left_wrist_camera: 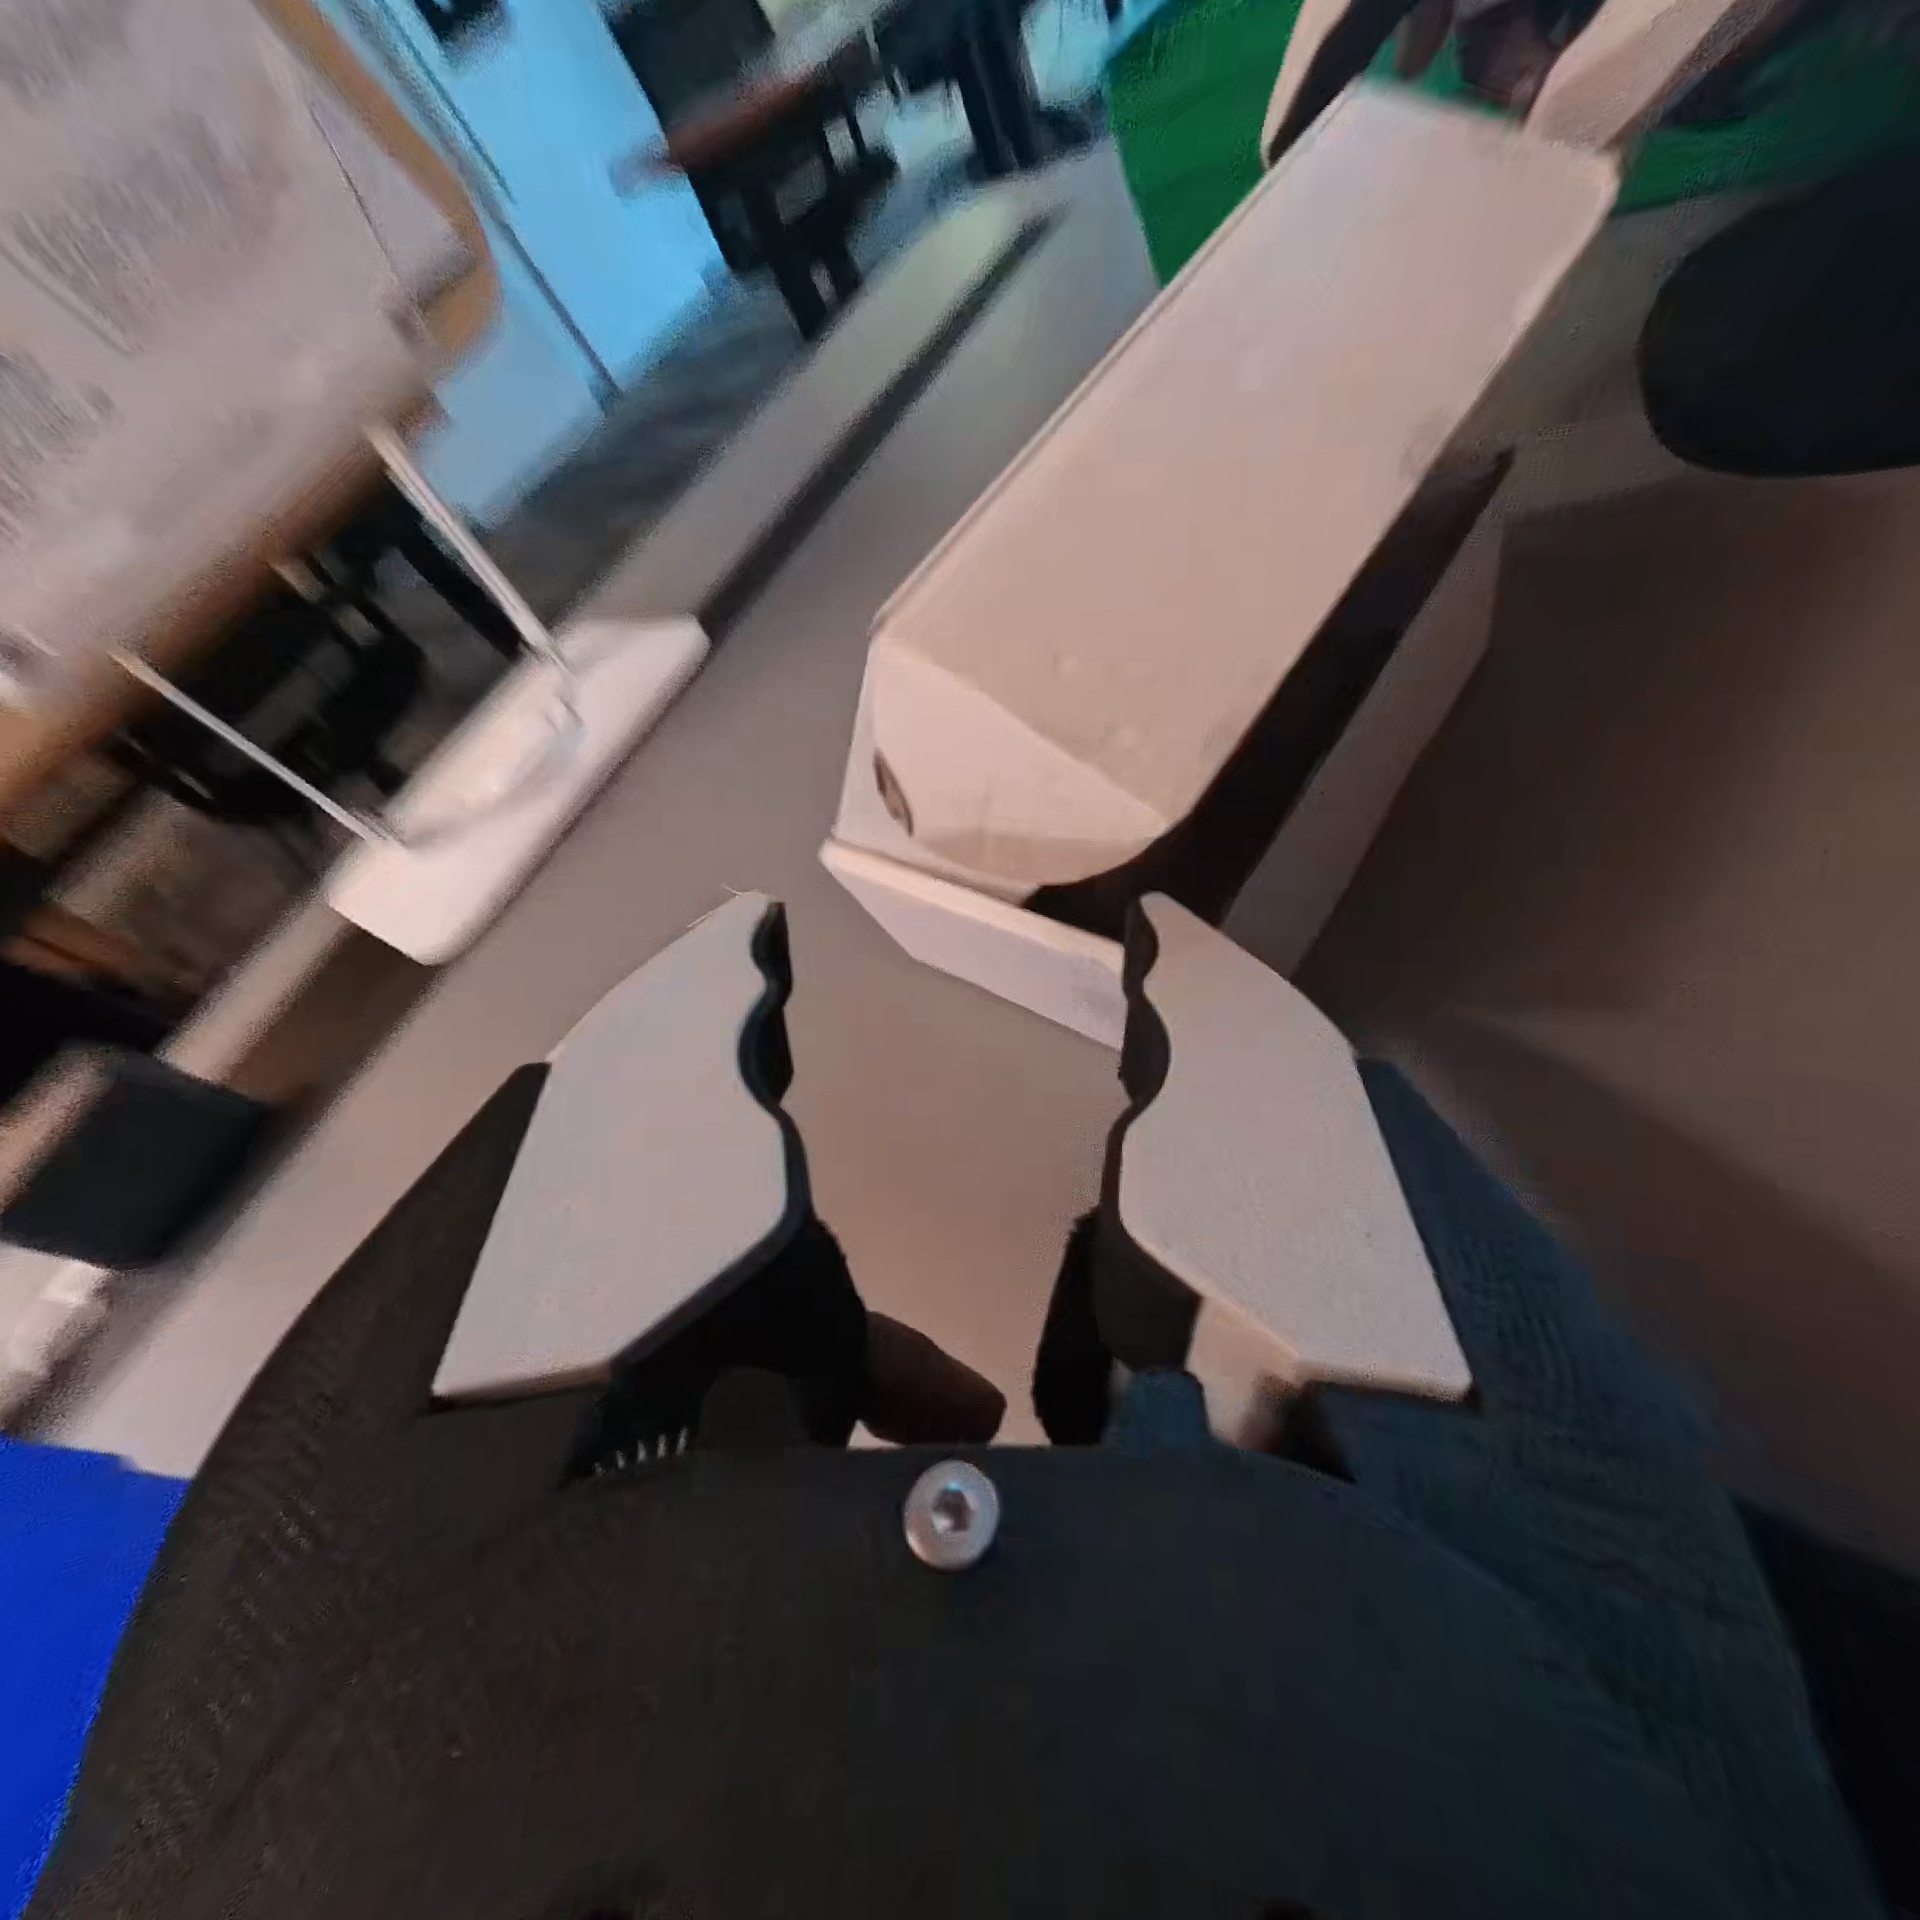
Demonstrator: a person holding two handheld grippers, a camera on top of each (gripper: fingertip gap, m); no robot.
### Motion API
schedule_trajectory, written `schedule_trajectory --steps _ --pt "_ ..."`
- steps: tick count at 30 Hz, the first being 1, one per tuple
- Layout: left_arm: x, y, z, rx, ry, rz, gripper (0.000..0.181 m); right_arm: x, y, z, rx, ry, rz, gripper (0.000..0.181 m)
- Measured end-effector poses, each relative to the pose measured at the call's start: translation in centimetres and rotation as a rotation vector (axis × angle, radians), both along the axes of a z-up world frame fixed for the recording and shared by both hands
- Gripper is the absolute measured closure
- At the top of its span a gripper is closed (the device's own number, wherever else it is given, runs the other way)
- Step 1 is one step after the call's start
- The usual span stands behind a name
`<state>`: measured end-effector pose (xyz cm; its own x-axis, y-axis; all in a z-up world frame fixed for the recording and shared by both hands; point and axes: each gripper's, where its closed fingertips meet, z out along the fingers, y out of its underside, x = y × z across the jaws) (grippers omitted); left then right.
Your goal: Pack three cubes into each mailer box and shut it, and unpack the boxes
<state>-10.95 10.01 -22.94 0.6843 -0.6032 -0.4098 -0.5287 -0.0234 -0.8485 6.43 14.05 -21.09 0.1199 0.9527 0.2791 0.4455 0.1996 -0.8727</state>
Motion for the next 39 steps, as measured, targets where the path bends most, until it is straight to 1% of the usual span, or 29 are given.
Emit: schedule_trajectory --steps 1,3,4,5,6,7,9,12,15,18,22,23,24,25,27,28,30,32,35,37,39 --pt "0.3 -0.3 0.9 0.109 0.024 -0.017 0.117 0.0 -0.9 0.9 0.129 0.036 0.016 0.127" --pt "1.4 -0.7 1.9 0.269 0.108 -0.065 0.116 -0.3 -2.7 2.2 0.412 0.074 0.029 0.132" --pt "1.7 -0.6 2.0 0.304 0.157 -0.073 0.116 -0.4 -3.2 2.5 0.544 0.067 0.019 0.132" --pt "1.9 -0.4 2.0 0.333 0.202 -0.073 0.116 -0.6 -3.5 2.4 0.632 0.047 0.014 0.131" --pt "2.1 -0.1 2.1 0.369 0.24 -0.07 0.12 -1.0 -3.6 2.1 0.673 0.023 0.019 0.13" --pt "2.2 -0.1 2.3 0.401 0.27 -0.068 0.128 -1.3 -3.6 1.7 0.694 0.003 0.022 0.129" --pt "2.0 -0.1 2.4 0.435 0.31 -0.061 0.128 -1.8 -3.5 1.0 0.728 -0.031 0.037 0.134" --pt "1.9 -0.8 2.7 0.415 0.262 -0.091 0.129 -1.9 -4.2 1.0 0.757 -0.015 0.077 0.141" --pt "1.6 -0.8 2.7 0.378 0.243 -0.077 0.129 -1.7 -4.5 0.9 0.772 -0.024 0.087 0.127" --pt "1.5 -1.2 2.8 0.399 0.263 -0.081 0.129 -2.1 -4.9 0.7 0.858 -0.037 0.087 0.127" --pt "1.3 -1.7 3.1 0.43 0.274 -0.091 0.139 -2.6 -4.7 1.0 0.934 -0.039 0.05 0.136" --pt "1.3 -1.8 3.1 0.434 0.289 -0.093 0.147 -2.7 -4.7 1.2 0.944 -0.035 0.049 0.14" --pt "1.4 -1.7 3.1 0.437 0.299 -0.09 0.148 -2.7 -4.8 1.2 0.941 -0.028 0.056 0.152" --pt "1.4 -1.8 3.2 0.437 0.304 -0.087 0.15 -2.8 -4.9 1.3 0.933 -0.024 0.057 0.156" --pt "1.4 -2.1 3.3 0.42 0.302 -0.098 0.152 -2.7 -5.1 1.2 0.906 -0.03 0.071 0.157" --pt "1.4 -2.3 3.2 0.394 0.294 -0.106 0.154 -2.6 -5.5 1.2 0.859 -0.023 0.092 0.159" --pt "1.3 -2.9 3.0 0.297 0.267 -0.115 0.156 -2.5 -6.4 1.4 0.684 0.01 0.126 0.162" --pt "1.3 -3.6 3.2 0.206 0.211 -0.127 0.161 -2.4 -7.3 1.9 0.487 0.056 0.16 0.169" --pt "1.6 -4.6 3.3 0.027 0.096 -0.163 0.168 -2.2 -7.1 2.7 0.198 0.102 0.143 0.174" --pt "1.7 -4.8 3.0 -0.046 0.078 -0.166 0.17 -2.2 -6.9 2.4 0.068 0.09 0.14 0.174" --pt "2.0 -5.1 2.2 -0.139 0.065 -0.168 0.171 -2.1 -6.7 1.4 -0.042 0.051 0.128 0.174"
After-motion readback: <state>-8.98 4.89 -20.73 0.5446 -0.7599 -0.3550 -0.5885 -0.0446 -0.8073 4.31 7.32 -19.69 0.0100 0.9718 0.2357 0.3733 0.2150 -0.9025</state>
